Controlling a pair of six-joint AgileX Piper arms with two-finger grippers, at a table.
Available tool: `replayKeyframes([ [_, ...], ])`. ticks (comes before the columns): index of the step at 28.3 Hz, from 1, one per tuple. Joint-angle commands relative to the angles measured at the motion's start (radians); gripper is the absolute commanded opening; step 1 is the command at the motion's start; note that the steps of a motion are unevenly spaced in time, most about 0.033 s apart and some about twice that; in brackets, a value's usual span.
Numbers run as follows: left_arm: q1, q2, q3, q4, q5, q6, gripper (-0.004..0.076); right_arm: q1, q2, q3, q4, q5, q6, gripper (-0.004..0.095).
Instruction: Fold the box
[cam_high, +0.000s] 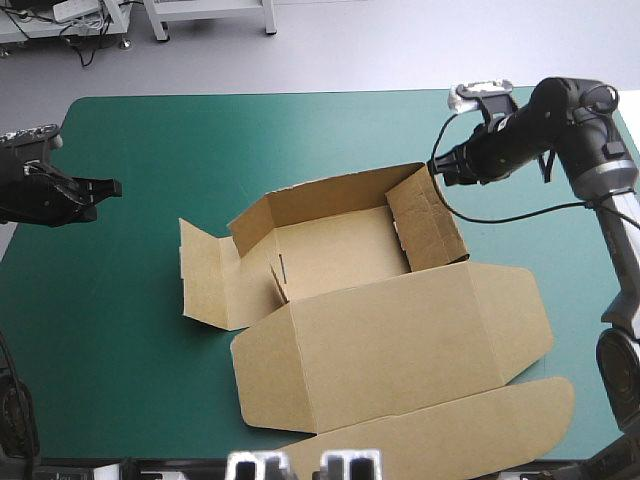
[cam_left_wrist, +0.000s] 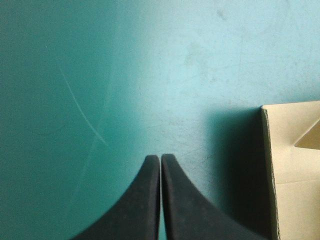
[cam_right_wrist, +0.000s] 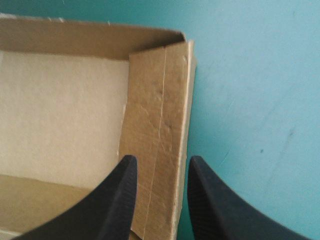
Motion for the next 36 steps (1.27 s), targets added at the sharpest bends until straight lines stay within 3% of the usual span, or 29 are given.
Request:
replayKeyframes([
  [1, 0.003, -0.042, -0.031, -0.026, -0.019, 0.001, -0.0003, -0.002, -0.032, 0.064, 0.036, -0.017, -0.059, 0.0316],
  [16, 0.003, -0.042, -0.031, -0.036, -0.028, 0.01, -0.0003, -0.002, 0.165, 0.095, 0.117, -0.052, -0.116, 0.031],
  [18, 0.003, -0.04, -0.031, -0.036, -0.028, 0.057, -0.0003, -0.002, 0.195, 0.095, 0.15, -0.05, -0.119, 0.0253],
  [20, 0.003, -0.038, -0.031, -0.036, -0.042, 0.068, -0.0004, -0.002, 0.214, 0.095, 0.177, -0.052, -0.119, 0.0107],
  [21, 0.003, -0.034, -0.031, -0.036, -0.058, 0.068, -0.0003, -0.002, 0.219, 0.095, 0.194, -0.059, -0.119, -0.0014],
  [28, 0.031, -0.001, -0.031, -0.026, -0.143, 0.082, -0.0003, -0.006, 0.201, 0.083, 0.256, -0.065, -0.093, -0.0011],
  [32, 0.141, 0.026, -0.031, -0.177, -0.164, 0.154, -0.0003, -0.03, 0.141, 0.062, 0.272, -0.07, -0.074, -0.0013],
  [36, 0.242, 0.061, -0.031, -0.478, -0.101, 0.296, -0.0003, -0.089, 0.082, -0.004, 0.364, -0.053, -0.067, -0.0015],
])
